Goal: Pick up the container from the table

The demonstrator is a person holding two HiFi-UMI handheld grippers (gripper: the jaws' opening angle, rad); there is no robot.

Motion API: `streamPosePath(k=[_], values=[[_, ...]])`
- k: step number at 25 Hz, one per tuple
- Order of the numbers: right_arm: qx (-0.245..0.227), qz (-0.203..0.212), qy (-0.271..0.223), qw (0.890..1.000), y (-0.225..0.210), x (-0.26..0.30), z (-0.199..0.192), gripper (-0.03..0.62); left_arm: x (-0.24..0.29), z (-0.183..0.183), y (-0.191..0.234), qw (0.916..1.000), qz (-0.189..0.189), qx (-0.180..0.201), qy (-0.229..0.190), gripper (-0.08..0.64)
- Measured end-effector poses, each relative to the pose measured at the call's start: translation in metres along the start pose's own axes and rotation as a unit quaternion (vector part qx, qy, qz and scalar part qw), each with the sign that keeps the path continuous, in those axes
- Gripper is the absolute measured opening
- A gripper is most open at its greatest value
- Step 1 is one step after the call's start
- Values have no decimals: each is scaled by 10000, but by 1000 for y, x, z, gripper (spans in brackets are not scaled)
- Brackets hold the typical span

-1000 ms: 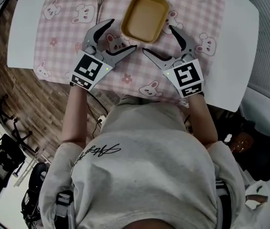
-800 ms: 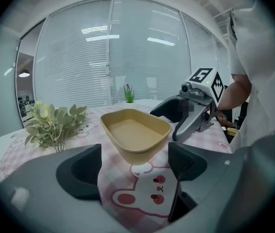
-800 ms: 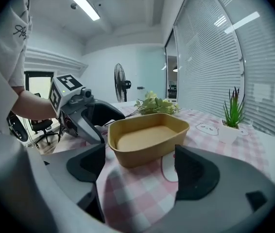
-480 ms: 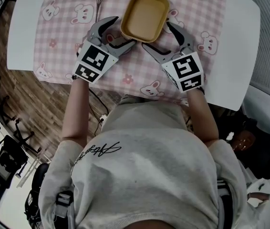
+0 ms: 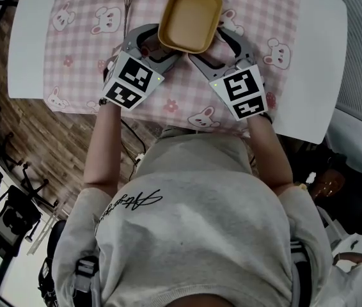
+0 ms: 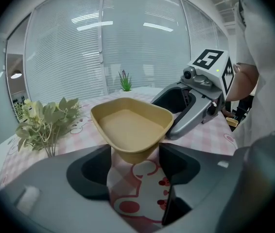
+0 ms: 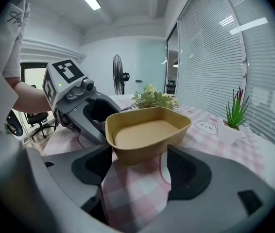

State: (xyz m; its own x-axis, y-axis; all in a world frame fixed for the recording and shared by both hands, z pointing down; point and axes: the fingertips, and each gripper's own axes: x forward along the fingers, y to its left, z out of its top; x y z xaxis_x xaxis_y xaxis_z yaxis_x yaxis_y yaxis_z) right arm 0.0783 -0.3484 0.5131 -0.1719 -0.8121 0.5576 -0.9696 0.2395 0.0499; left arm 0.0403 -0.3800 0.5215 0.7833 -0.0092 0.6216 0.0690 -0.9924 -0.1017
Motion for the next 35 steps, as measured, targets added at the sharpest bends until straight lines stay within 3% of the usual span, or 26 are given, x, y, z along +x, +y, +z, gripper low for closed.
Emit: streamPosePath(k=[7, 14, 18, 30, 35], values=[[146, -103, -167, 9997, -6, -2, 3, 307, 1, 0, 0, 10000, -3, 41, 10, 285], [11, -82, 68, 9999, -4, 3, 1, 314, 1, 1, -5, 9999, 26, 153, 38, 248], [36, -144, 83, 9999, -4, 3, -1, 304, 2, 0, -4, 9997, 229, 63, 80, 207], [-16, -81, -69, 9999, -4, -2, 1, 294, 0, 7, -8, 9986, 472, -237, -88, 215], [253, 53, -197, 9995, 1, -12, 2, 295, -8, 11, -18, 9981, 432, -399, -196, 215]])
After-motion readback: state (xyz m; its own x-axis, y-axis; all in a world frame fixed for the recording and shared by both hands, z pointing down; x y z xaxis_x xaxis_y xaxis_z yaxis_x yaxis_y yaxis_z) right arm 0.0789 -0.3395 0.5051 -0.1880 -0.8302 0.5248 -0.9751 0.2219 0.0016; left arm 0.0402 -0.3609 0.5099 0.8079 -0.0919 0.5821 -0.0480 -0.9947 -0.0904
